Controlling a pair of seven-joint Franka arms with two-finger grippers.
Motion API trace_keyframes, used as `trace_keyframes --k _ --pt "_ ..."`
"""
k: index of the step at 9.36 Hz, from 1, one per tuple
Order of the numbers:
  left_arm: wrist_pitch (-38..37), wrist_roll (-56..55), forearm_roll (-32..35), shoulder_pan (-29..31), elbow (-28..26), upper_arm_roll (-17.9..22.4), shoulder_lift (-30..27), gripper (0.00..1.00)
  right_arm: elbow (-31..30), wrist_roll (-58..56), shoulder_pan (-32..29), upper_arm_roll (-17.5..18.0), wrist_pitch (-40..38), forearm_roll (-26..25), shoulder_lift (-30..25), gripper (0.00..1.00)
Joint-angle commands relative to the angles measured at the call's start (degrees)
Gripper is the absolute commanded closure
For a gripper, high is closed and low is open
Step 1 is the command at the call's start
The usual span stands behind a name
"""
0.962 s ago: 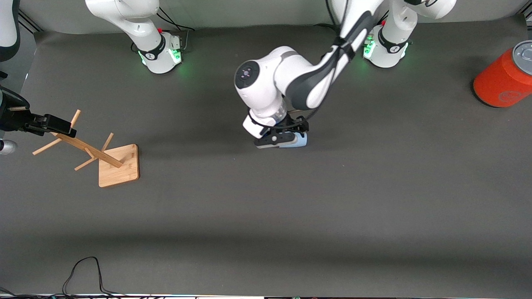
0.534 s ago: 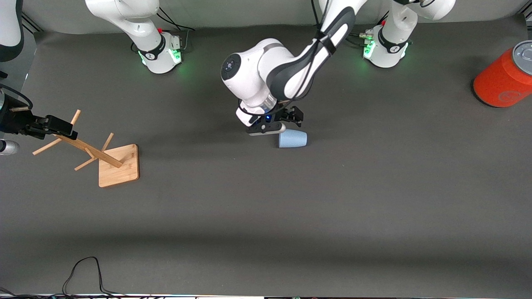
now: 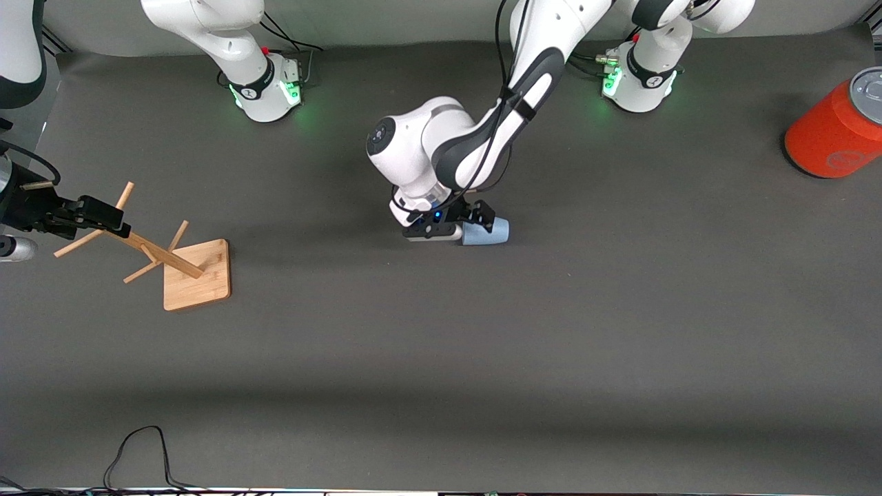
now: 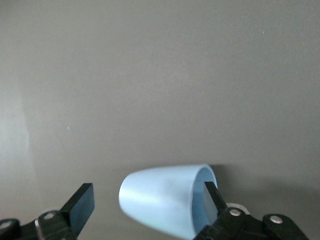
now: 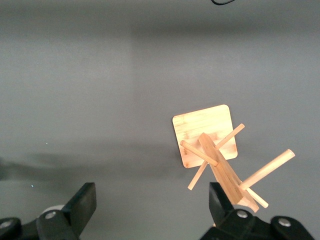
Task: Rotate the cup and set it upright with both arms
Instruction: 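Close the left gripper on the cup body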
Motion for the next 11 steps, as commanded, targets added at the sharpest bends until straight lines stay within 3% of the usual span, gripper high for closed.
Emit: trace_keyframes --k 1,3,7,9,11 --pt "0.21 3.6 2.51 -0.46 2.52 0.62 2.96 0.05 -0.75 -1.44 0.69 -0.76 0.61 -0.53 -0.65 0.0" --pt "-1.02 7.9 6.36 -0.55 2.17 0.62 4.28 0.06 -0.92 -1.35 0.78 -0.76 0.61 -0.62 -0.56 0.0" --pt "-2.42 9.32 6.56 -0.9 2.34 0.35 4.47 0.07 -0.57 -0.65 0.69 -0.76 0.62 -0.53 -0.3 0.0" --pt "-3.31 13.02 5.51 -0.9 4.52 0.09 3.76 0.07 -0.66 -0.74 0.61 -0.76 0.52 -0.62 -0.21 0.0" --pt "-4.97 12.23 -1.04 -1.08 7.43 0.0 4.11 0.11 -0.48 -0.74 0.43 -0.85 0.44 -0.7 -0.21 0.0"
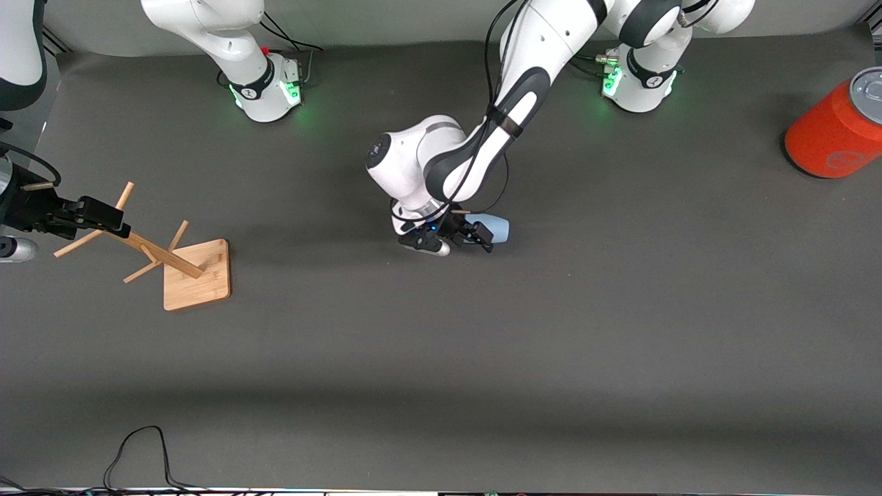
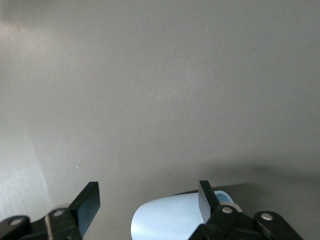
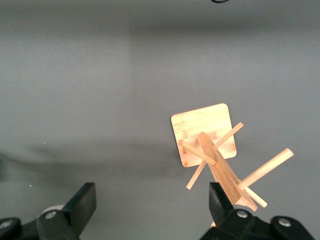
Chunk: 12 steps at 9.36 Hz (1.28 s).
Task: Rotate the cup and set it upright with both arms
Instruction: 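Close the left gripper on the cup body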
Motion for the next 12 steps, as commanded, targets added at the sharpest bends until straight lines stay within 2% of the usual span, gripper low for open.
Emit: trace_keyframes --k 1,3,5,6,7,8,12 --pt "-2.88 0.06 -3.24 -2.45 1.72 0.41 0.32 0.1 -0.23 -0.65 0.52 -0.55 0.29 -1.46 -0.5 0.0" --pt "-2.53 -2.59 -2.89 -3.52 -1.61 0.41 0.67 0.07 -0.32 -0.65 0.61 -0.55 0.11 -1.64 -0.59 0.0" --pt "-2.36 -1.98 -1.14 -4.05 -2.68 0.41 1.54 0.12 -0.4 -0.65 0.61 -0.55 -0.07 -1.82 -0.77 0.0" --pt "-2.44 -0.5 -0.78 -4.14 -3.2 0.41 1.72 0.39 -0.4 -0.65 0.61 -0.55 -0.07 -1.9 -0.77 0.0" --pt "-2.97 0.82 -0.43 -4.58 -3.47 0.41 1.81 0.8 -0.49 -0.74 0.61 -0.55 -0.07 -2.08 -0.77 0.0" --pt "-3.06 0.84 0.1 -4.75 -4.08 0.49 1.81 1.0 -0.49 -1.09 0.61 -0.55 -0.07 -2.08 -0.77 0.0" --pt "-2.71 1.36 0.98 -4.05 -3.92 1.37 1.38 1.0 -0.58 -1.18 0.61 -0.46 -0.07 -2.08 -0.85 0.0"
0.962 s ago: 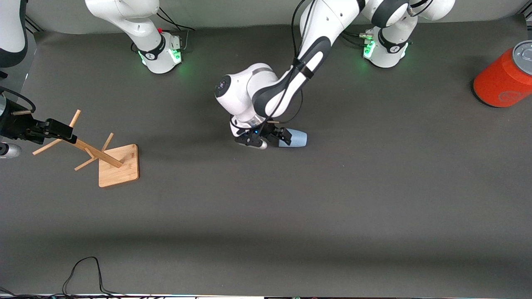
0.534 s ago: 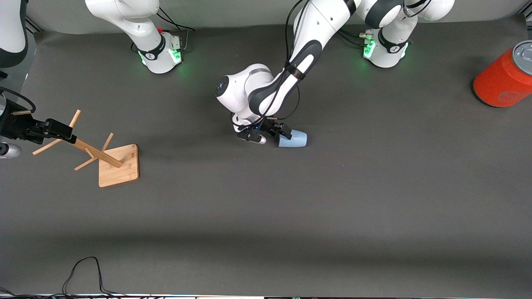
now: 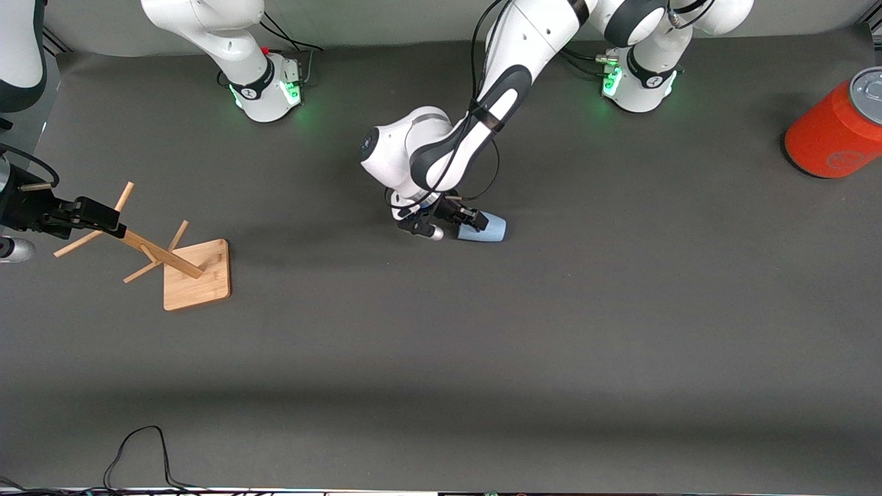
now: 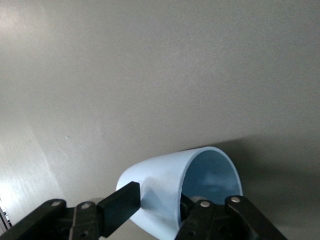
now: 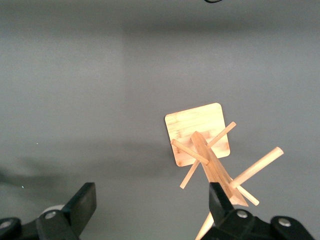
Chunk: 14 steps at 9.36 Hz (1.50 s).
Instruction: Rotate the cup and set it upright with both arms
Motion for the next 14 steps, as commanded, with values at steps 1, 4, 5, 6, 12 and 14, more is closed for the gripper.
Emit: trace_keyframes --k 1,4,5,6,12,14 --pt "1.28 1.67 -0.15 0.19 0.14 1.77 -1.01 1.0 -0.56 -1.17 0.58 -0.38 -0.02 -0.74 -0.83 0.0" --pt "1.01 9.21 -0.93 5.62 3.4 2.93 -5.3 1.0 -0.48 -1.17 0.58 -0.38 -0.02 -0.74 -0.74 0.0" --pt "1.01 11.41 -1.11 7.91 3.23 2.84 -8.19 1.0 -0.48 -1.08 0.58 -0.38 -0.02 -0.74 -0.74 0.0" --pt "-0.03 13.61 -1.29 10.02 2.96 2.75 -10.66 1.0 -0.48 -1.08 0.58 -0.38 -0.11 -0.74 -0.74 0.0" --pt "-4.18 34.75 -24.89 36.27 2.43 2.49 -22.81 1.0 -0.56 -1.17 0.58 -0.38 -0.11 -0.74 -0.65 0.0" --pt "-1.11 41.04 -29.82 42.88 -0.27 2.49 -22.55 1.0 -0.56 -1.17 0.58 -0.38 -0.11 -0.65 -0.74 0.0"
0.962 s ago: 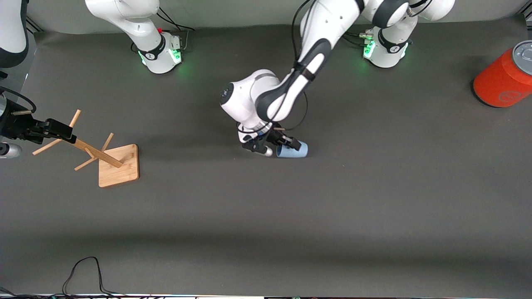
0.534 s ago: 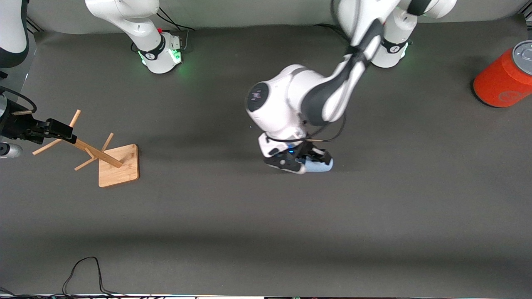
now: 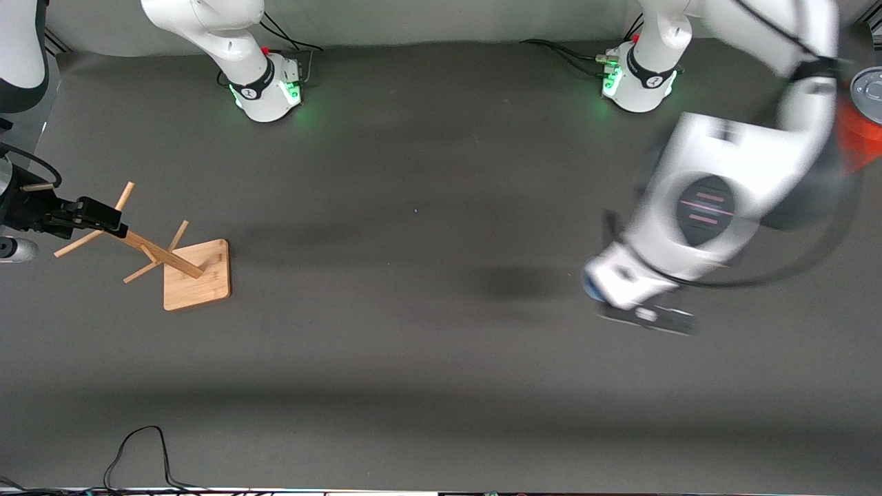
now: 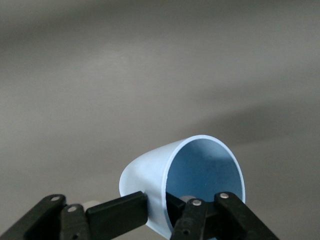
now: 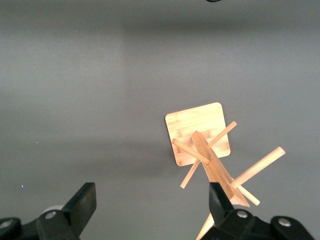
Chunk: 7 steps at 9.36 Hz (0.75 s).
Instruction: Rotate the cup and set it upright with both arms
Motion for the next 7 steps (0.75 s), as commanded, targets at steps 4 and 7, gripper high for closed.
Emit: trace_keyframes --k 4,7 --pt "15.4 21.59 -16.19 13.27 -14.99 -1.01 0.46 1.0 -0.41 -1.17 0.4 -0.37 -0.09 -0.68 -0.74 0.0" --pt "24.65 32.43 -19.02 16.79 -23.18 -1.1 0.56 1.0 -0.41 -1.17 0.4 -0.37 -0.09 -0.68 -0.74 0.0"
